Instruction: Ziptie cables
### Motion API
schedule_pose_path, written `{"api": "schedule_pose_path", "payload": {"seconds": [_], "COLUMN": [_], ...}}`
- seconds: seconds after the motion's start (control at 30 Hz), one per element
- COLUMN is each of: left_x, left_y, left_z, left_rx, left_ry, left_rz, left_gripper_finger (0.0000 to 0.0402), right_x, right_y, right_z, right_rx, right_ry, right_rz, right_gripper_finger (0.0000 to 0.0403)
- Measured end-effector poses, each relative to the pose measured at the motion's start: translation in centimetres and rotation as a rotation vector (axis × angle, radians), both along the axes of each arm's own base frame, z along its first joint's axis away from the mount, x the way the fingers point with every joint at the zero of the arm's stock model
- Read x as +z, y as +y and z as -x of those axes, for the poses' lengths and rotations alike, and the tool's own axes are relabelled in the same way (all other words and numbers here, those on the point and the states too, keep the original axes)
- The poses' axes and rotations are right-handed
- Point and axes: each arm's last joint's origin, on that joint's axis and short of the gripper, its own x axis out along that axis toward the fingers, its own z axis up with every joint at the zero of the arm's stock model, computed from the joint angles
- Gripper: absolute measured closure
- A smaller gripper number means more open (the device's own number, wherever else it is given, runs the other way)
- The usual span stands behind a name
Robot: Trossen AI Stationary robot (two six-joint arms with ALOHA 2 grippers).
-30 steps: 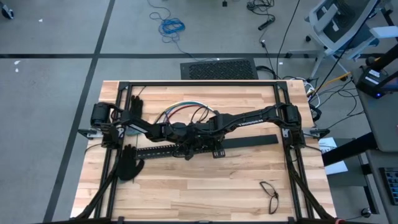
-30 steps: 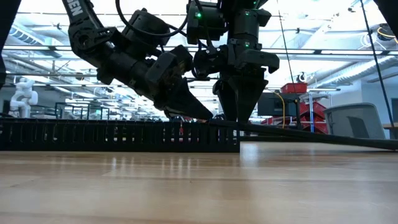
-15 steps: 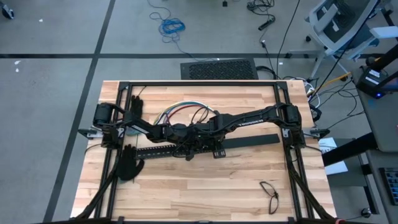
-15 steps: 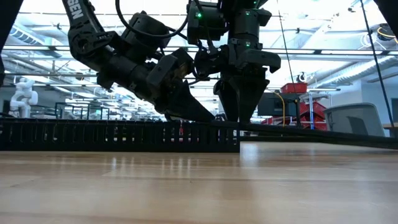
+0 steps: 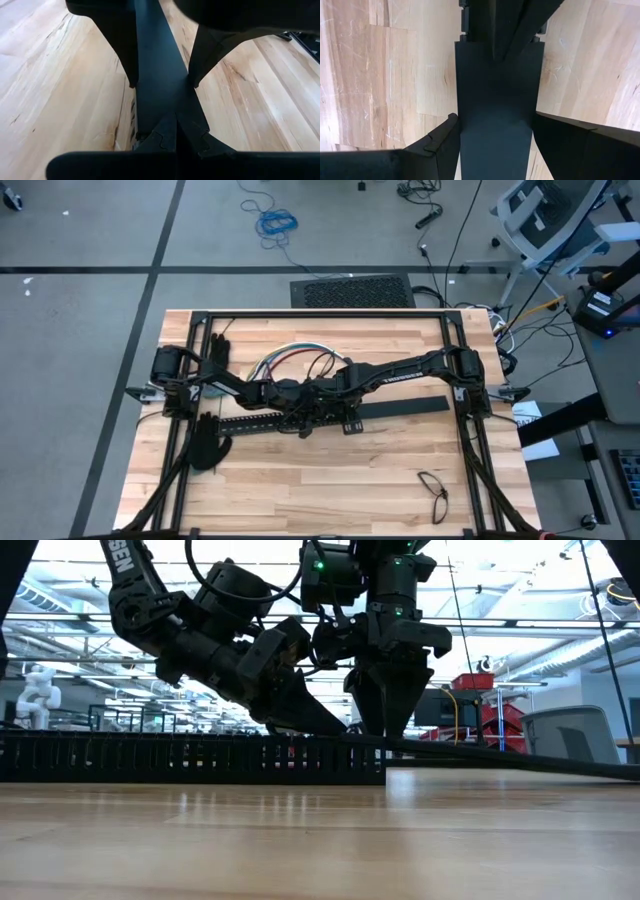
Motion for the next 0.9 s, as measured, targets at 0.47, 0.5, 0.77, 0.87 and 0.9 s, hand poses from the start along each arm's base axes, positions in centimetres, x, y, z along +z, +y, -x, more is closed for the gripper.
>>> {"api": "schedule_pose_path", "payload": {"seconds": [0.47, 0.5, 0.77, 0.87, 0.9], "left_x": [0.2, 0.2, 1.4, 1.7, 1.9], "left_y": [0.0, 0.0, 0.0, 0.0, 0.0], "left_z": [-0.1, -0.1, 0.0, 0.2, 0.2], "left_rx": [0.001, 0.001, -0.008, -0.016, -0.017], "left_ry": [-0.030, -0.031, -0.056, -0.057, -0.053], "left_rz": [0.000, 0.000, -0.017, -0.030, -0.030], "left_gripper_finger": [0.0402, 0.0402, 0.0402, 0.0402, 0.0402], "right_x": [-0.5, -0.6, -1.2, -1.2, -1.3], "right_y": [0.0, 0.1, 0.1, 0.1, 0.1], "right_z": [-0.1, -0.1, -0.2, -0.4, -0.4], "right_rx": [0.005, 0.005, 0.004, 0.014, 0.021], "right_ry": [0.016, 0.020, 0.027, 0.013, 0.011], "right_rz": [-0.003, -0.003, -0.004, -0.004, -0.003], "right_gripper_finger": [0.0190, 0.0190, 0.0190, 0.0190, 0.0190]}}
